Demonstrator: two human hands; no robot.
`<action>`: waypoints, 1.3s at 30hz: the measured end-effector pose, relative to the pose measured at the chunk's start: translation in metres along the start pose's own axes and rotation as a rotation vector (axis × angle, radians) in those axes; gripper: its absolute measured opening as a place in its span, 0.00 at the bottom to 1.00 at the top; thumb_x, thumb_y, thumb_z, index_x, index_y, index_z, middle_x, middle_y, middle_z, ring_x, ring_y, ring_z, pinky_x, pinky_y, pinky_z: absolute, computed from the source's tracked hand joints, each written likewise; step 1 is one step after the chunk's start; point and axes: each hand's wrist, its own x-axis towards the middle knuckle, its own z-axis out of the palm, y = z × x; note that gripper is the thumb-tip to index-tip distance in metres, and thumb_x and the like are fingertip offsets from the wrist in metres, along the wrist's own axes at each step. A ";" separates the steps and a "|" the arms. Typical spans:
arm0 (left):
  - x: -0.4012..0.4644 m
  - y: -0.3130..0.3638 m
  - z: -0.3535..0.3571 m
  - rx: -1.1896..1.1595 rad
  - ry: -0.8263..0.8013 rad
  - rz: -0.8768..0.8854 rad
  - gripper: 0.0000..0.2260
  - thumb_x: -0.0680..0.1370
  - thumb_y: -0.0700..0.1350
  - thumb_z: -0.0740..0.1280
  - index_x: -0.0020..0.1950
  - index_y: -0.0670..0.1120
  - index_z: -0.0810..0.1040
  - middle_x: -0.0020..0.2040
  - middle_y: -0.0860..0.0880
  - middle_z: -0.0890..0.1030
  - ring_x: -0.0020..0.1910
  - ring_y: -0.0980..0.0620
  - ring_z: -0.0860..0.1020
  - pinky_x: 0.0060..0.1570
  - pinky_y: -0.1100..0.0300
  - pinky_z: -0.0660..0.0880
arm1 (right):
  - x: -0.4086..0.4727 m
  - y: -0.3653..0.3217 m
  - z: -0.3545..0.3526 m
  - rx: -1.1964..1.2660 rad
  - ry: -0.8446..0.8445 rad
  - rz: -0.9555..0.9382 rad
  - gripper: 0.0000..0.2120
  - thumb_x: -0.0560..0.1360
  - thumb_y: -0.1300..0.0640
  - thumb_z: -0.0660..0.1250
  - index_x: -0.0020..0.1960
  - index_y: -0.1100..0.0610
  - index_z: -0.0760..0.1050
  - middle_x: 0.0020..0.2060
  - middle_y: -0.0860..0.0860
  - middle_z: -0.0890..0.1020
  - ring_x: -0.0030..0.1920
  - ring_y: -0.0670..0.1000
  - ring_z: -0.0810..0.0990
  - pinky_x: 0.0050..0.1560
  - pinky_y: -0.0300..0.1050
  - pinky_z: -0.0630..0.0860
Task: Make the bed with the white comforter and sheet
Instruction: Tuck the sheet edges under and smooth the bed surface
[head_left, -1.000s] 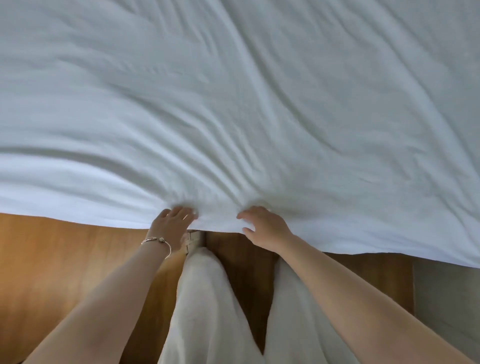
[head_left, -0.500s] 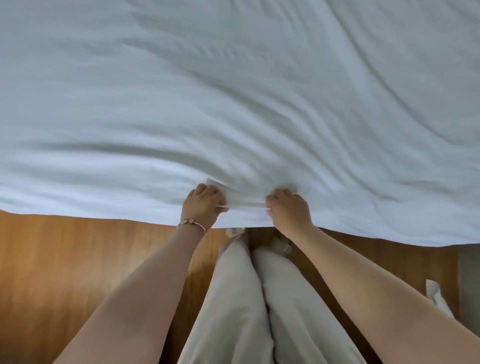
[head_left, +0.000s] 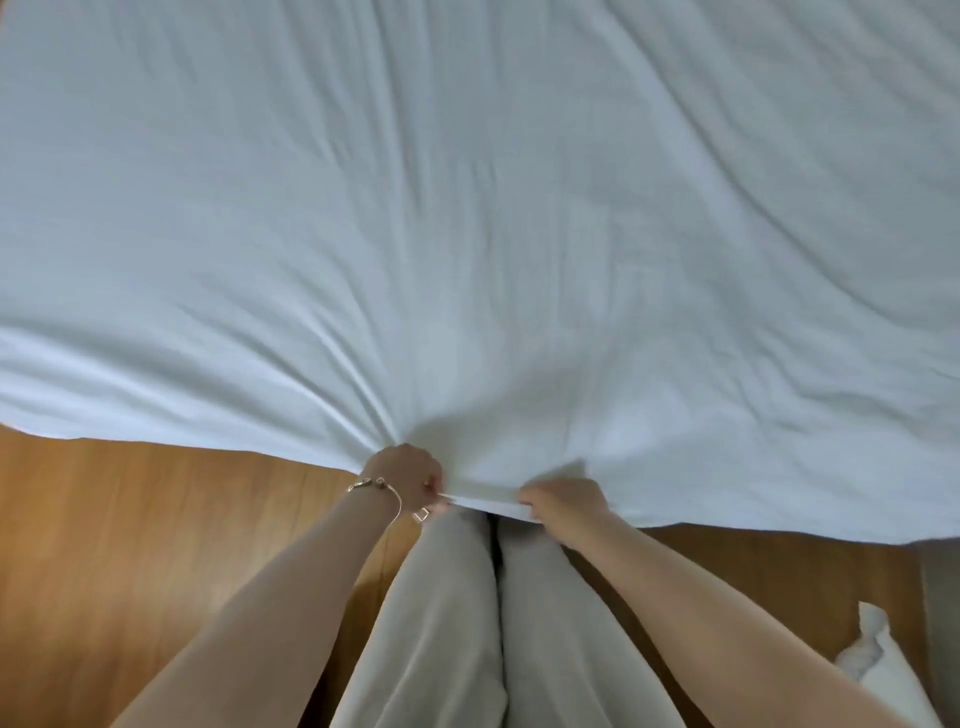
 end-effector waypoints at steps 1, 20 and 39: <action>0.002 -0.001 -0.003 0.004 -0.035 0.031 0.08 0.73 0.56 0.69 0.46 0.53 0.80 0.51 0.54 0.81 0.53 0.51 0.79 0.51 0.59 0.75 | 0.002 0.000 -0.010 -0.026 0.007 -0.018 0.08 0.76 0.62 0.59 0.40 0.50 0.69 0.36 0.47 0.70 0.45 0.54 0.72 0.38 0.43 0.62; -0.028 -0.367 -0.063 0.246 0.594 0.405 0.12 0.67 0.46 0.77 0.48 0.51 0.79 0.46 0.53 0.80 0.45 0.49 0.79 0.43 0.59 0.74 | 0.155 -0.297 -0.083 0.163 0.677 -0.177 0.10 0.67 0.59 0.77 0.44 0.56 0.78 0.39 0.50 0.79 0.41 0.54 0.80 0.35 0.43 0.73; -0.071 -0.471 -0.048 0.307 0.377 0.332 0.29 0.56 0.51 0.83 0.53 0.51 0.79 0.49 0.52 0.80 0.47 0.50 0.79 0.46 0.59 0.77 | 0.158 -0.351 -0.091 0.231 0.248 -0.029 0.11 0.78 0.47 0.63 0.57 0.51 0.73 0.53 0.45 0.78 0.53 0.50 0.76 0.50 0.44 0.71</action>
